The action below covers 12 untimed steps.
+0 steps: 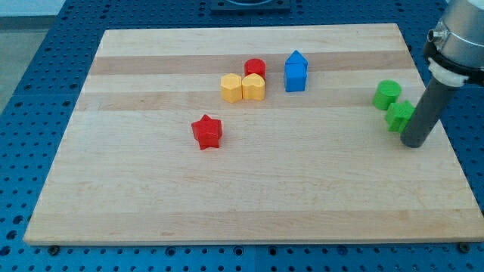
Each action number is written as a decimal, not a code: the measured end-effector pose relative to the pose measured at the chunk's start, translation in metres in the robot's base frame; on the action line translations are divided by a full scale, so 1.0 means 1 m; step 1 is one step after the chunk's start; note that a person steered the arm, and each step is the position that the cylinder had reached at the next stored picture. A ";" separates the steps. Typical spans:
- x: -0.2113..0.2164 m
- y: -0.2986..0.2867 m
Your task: Push red star slightly left
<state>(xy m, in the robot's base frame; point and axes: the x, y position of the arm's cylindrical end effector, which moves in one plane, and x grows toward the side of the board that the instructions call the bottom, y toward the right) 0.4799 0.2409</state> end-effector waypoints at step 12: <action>0.034 -0.053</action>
<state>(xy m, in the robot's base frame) 0.5143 0.1879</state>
